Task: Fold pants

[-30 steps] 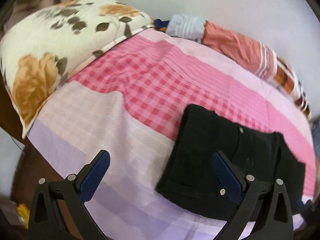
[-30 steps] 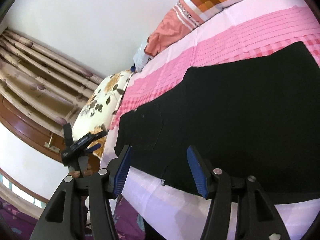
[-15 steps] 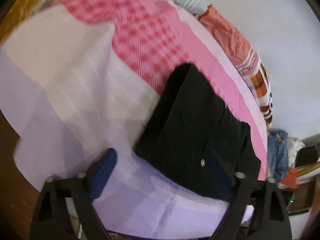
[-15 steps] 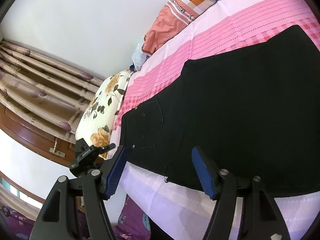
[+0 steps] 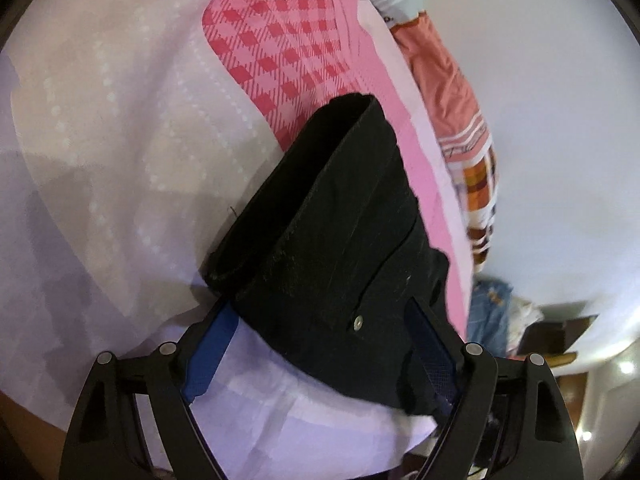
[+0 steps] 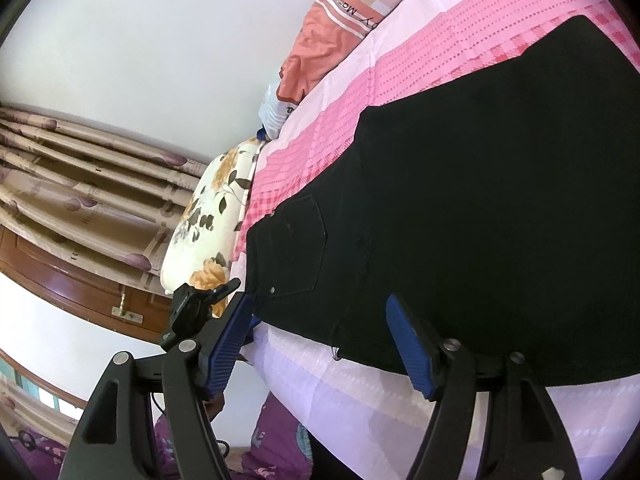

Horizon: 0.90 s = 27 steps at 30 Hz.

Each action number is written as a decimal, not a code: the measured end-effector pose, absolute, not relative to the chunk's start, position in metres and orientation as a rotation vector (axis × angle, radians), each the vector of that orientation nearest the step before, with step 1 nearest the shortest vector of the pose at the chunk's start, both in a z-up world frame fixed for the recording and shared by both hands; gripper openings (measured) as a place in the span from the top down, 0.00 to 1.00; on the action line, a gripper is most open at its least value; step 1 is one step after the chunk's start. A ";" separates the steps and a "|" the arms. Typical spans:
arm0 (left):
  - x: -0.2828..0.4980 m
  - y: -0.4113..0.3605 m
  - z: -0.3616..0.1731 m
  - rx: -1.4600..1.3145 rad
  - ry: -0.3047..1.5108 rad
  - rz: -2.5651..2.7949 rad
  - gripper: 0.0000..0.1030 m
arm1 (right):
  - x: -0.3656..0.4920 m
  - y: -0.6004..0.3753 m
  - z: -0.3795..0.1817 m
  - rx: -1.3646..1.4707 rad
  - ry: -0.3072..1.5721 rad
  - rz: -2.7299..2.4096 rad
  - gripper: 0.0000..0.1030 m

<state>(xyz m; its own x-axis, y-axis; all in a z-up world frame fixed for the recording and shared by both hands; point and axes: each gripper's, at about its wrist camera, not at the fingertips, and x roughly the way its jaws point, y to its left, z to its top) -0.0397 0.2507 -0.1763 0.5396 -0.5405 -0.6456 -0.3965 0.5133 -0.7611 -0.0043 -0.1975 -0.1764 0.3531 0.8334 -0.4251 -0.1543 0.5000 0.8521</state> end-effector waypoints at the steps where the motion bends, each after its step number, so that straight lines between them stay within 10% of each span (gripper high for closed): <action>1: -0.040 0.251 -0.176 -1.088 1.038 -0.112 0.18 | -0.004 -0.198 -0.177 0.825 1.010 0.738 0.32; 27: -0.054 0.245 -0.191 -1.204 0.734 -0.130 0.09 | -0.004 -0.199 -0.186 0.910 1.020 0.727 0.17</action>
